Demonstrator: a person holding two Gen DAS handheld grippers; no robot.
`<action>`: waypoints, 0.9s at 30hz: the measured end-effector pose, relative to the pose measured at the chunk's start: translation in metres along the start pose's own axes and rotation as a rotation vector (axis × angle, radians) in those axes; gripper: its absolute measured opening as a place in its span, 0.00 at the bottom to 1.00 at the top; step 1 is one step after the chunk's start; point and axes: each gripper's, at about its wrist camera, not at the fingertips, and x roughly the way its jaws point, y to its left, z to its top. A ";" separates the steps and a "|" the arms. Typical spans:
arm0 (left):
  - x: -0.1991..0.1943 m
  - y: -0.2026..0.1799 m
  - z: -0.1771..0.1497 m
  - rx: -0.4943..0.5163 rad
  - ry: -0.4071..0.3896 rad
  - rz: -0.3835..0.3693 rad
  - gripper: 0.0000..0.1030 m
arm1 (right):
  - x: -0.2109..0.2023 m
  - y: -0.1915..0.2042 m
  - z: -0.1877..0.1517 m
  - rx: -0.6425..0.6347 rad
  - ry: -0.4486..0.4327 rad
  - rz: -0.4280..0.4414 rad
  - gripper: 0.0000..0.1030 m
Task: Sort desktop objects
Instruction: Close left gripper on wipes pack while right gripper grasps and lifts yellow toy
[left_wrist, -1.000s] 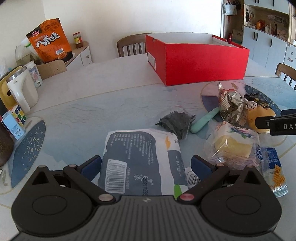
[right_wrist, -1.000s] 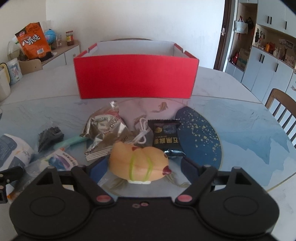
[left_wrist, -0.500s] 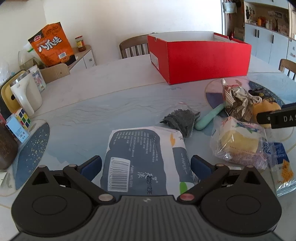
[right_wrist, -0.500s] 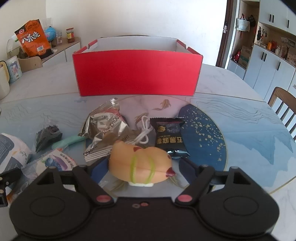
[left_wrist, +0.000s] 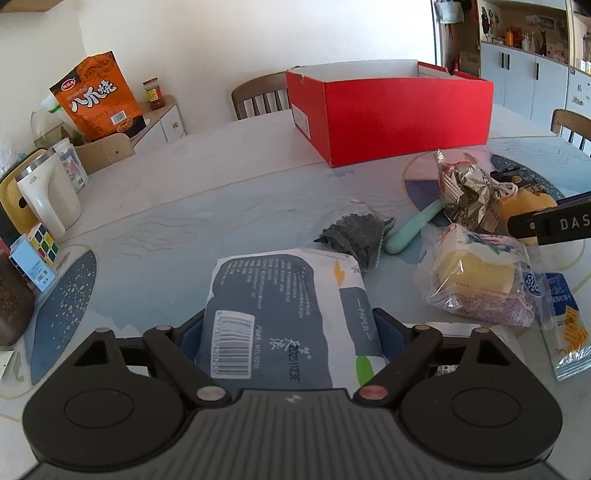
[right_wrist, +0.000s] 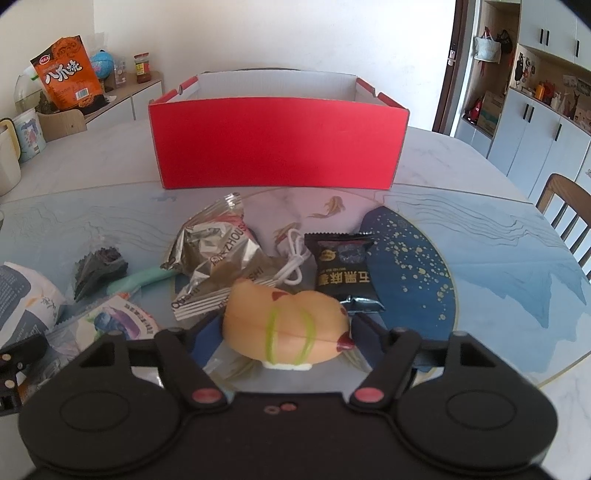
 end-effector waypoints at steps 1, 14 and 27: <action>0.000 0.000 0.000 -0.002 -0.002 0.002 0.85 | 0.000 0.000 0.000 0.002 0.000 -0.002 0.72; 0.000 0.009 0.010 -0.035 -0.019 0.002 0.80 | -0.007 -0.005 0.002 0.020 -0.006 -0.027 0.70; -0.002 0.010 0.041 -0.038 -0.018 -0.022 0.80 | -0.018 -0.005 0.017 0.019 -0.023 -0.036 0.70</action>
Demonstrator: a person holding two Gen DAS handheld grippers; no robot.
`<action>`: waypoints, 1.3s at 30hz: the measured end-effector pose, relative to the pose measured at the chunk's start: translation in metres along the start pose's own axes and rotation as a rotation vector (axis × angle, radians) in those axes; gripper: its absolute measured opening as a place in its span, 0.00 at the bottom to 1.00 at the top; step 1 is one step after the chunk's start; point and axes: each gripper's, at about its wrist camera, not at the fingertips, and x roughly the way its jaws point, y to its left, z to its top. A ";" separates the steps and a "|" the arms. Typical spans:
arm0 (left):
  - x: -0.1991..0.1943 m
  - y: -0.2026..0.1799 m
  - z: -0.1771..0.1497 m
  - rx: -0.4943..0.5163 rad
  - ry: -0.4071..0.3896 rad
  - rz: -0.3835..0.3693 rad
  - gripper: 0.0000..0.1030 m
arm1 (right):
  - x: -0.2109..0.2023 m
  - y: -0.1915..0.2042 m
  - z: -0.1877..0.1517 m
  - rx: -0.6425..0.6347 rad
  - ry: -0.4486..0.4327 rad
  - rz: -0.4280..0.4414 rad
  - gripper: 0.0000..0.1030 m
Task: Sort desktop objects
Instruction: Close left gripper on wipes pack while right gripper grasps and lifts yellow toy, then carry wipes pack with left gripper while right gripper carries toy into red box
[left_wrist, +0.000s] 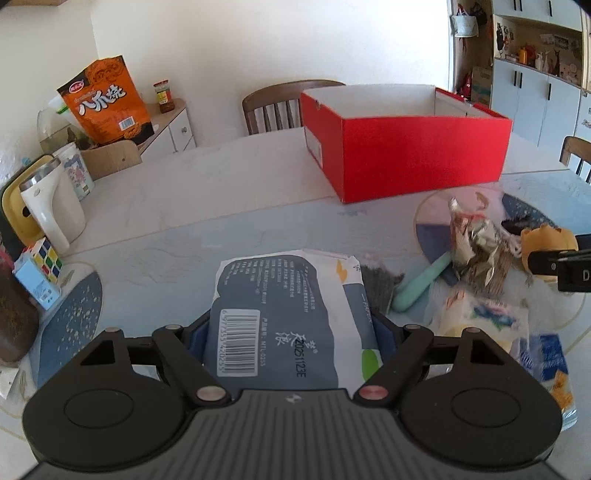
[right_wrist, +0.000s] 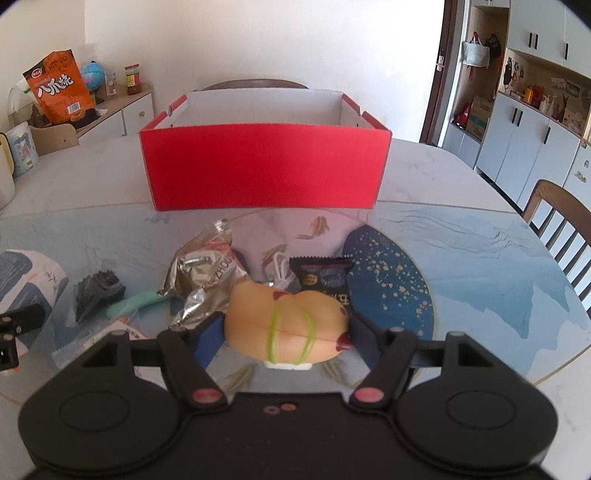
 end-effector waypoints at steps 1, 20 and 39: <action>0.000 0.000 0.003 0.004 -0.002 0.000 0.80 | -0.001 0.000 0.002 0.002 -0.003 -0.001 0.70; -0.001 -0.007 0.070 0.053 -0.052 -0.105 0.80 | -0.022 -0.007 0.058 -0.013 -0.061 -0.013 0.70; 0.005 -0.039 0.128 0.082 -0.092 -0.151 0.80 | -0.021 -0.039 0.120 -0.051 -0.101 0.067 0.70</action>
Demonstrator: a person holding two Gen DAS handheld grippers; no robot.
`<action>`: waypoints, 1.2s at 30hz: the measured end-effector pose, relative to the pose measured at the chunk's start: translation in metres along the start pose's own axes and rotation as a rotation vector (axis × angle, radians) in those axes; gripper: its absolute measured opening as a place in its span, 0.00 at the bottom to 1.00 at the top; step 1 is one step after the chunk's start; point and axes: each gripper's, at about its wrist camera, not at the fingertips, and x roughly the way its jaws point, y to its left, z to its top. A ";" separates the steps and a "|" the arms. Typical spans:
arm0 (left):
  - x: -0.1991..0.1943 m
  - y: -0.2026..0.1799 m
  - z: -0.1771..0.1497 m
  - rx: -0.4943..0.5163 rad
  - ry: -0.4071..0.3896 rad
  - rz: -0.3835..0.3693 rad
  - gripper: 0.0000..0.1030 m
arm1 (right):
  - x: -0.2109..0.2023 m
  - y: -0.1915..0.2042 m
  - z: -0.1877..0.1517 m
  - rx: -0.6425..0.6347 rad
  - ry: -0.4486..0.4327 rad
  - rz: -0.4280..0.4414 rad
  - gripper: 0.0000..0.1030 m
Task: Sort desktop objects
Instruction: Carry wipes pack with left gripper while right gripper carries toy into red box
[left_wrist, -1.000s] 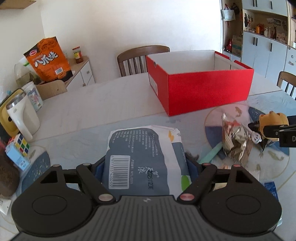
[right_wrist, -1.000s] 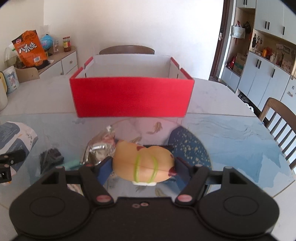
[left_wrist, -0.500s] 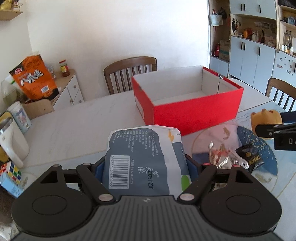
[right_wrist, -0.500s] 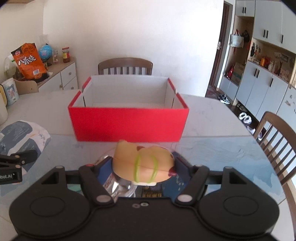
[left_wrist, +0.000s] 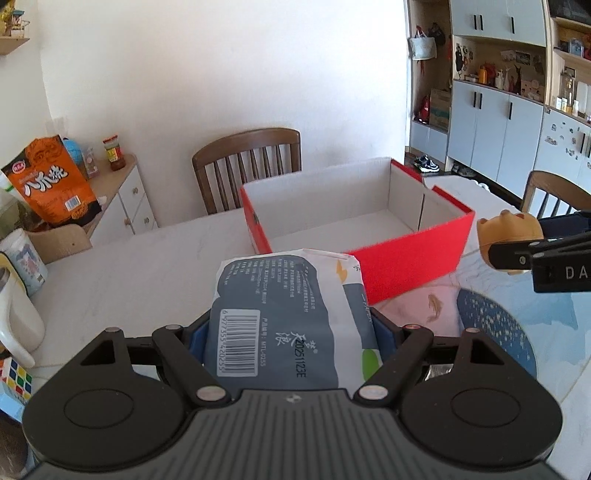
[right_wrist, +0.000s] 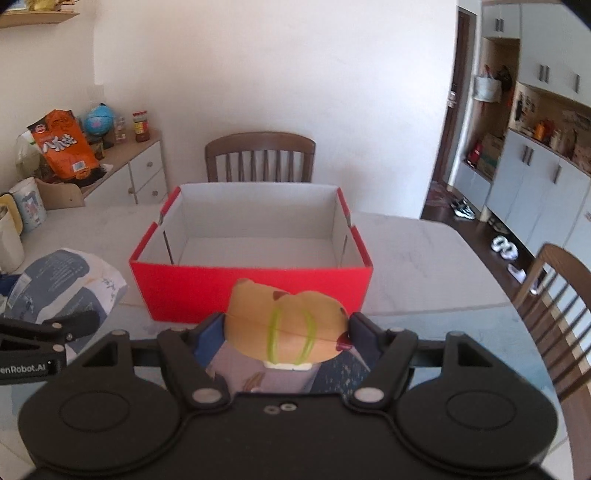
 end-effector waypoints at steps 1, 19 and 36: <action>0.001 -0.001 0.004 -0.006 0.000 -0.001 0.80 | 0.002 -0.002 0.004 -0.007 0.003 0.006 0.70; 0.025 -0.012 0.076 -0.062 0.008 -0.061 0.80 | 0.022 -0.036 0.054 -0.061 0.008 0.099 0.70; 0.079 -0.014 0.132 -0.043 0.031 -0.072 0.80 | 0.058 -0.049 0.085 -0.117 -0.016 0.103 0.70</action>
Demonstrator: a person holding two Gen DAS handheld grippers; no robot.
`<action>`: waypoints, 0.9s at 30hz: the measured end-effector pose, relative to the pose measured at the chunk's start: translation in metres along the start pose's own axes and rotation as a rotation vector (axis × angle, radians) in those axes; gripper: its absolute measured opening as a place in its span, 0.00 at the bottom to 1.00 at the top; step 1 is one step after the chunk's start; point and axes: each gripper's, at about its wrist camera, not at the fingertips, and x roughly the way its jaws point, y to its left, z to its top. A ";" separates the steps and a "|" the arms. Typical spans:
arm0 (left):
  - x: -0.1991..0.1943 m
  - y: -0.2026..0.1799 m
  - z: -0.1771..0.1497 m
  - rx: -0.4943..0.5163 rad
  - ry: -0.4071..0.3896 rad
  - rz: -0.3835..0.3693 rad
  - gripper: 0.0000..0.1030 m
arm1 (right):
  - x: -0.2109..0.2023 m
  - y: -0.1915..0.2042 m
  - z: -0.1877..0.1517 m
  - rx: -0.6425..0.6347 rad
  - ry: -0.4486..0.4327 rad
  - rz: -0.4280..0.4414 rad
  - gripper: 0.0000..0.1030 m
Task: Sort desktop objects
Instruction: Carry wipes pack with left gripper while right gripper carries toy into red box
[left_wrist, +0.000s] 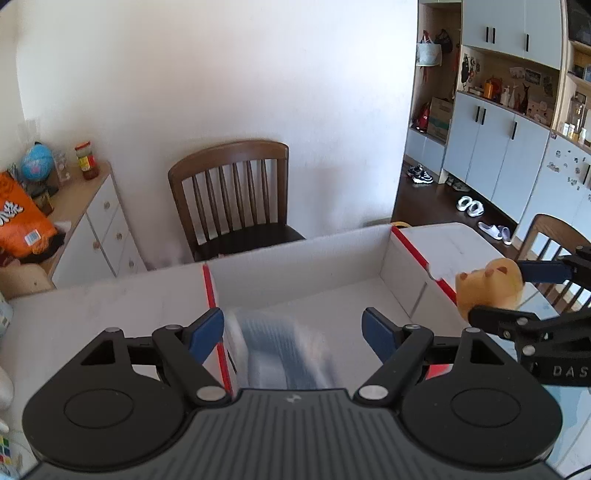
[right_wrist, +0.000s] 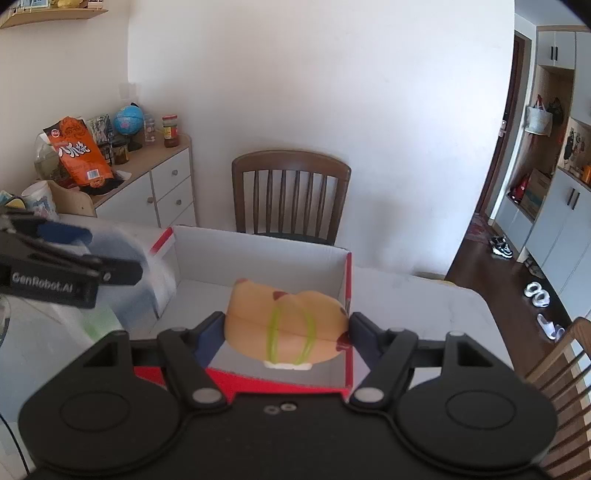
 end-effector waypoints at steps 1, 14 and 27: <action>0.005 0.000 0.002 0.000 0.006 -0.007 0.80 | 0.004 -0.001 0.001 -0.004 0.003 -0.001 0.70; 0.085 0.008 -0.002 0.018 0.147 0.003 0.76 | 0.080 0.004 0.001 -0.049 0.119 0.052 0.70; 0.141 0.003 -0.013 0.094 0.248 -0.013 0.75 | 0.149 0.006 -0.013 -0.109 0.290 0.084 0.70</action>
